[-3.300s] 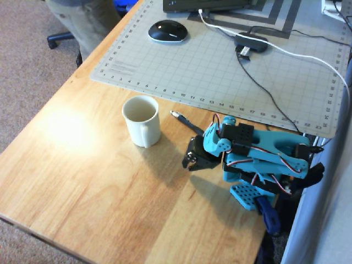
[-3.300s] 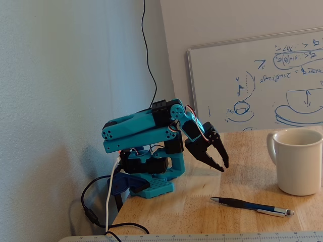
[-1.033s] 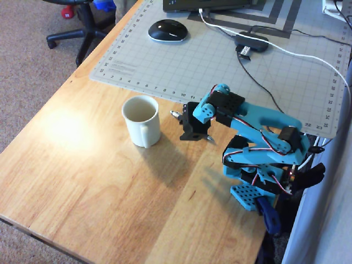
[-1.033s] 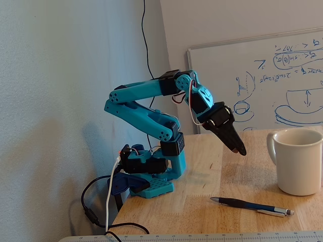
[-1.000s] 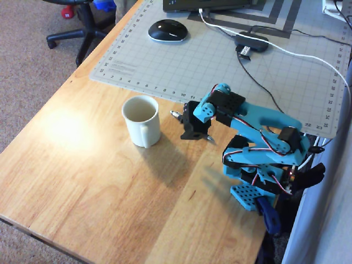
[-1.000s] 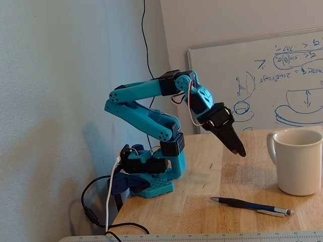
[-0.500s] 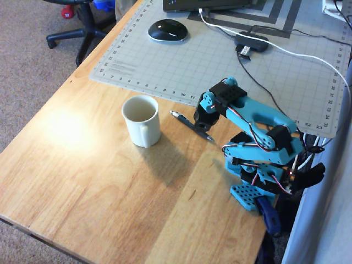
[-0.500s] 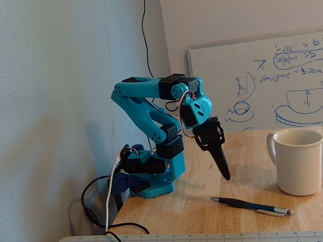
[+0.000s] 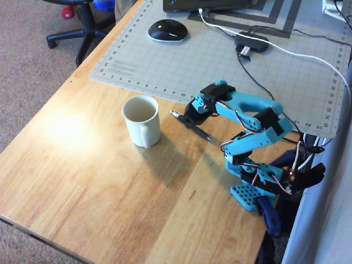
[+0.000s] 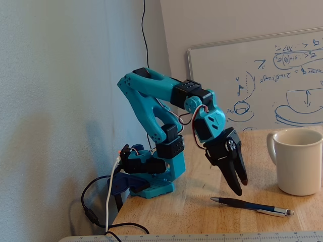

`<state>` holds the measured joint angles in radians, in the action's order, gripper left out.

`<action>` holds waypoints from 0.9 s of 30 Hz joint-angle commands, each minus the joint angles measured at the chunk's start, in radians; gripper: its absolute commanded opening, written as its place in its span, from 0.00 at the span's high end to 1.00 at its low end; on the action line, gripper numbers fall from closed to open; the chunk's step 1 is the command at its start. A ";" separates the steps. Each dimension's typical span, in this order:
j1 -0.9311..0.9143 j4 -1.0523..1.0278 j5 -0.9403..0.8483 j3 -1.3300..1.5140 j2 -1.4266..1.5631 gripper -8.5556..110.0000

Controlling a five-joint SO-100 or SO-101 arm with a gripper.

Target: Grasp a pen and put it in a mug.

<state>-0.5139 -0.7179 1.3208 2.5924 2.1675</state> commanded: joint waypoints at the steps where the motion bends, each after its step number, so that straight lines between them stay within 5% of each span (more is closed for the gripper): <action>1: -0.028 0.092 0.012 -0.060 -0.043 0.78; 22: -0.074 0.178 0.012 -0.049 -0.299 0.78; 27: -0.075 0.178 0.002 -0.049 -0.305 0.86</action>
<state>-0.5844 -0.5400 1.3238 2.5663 1.8684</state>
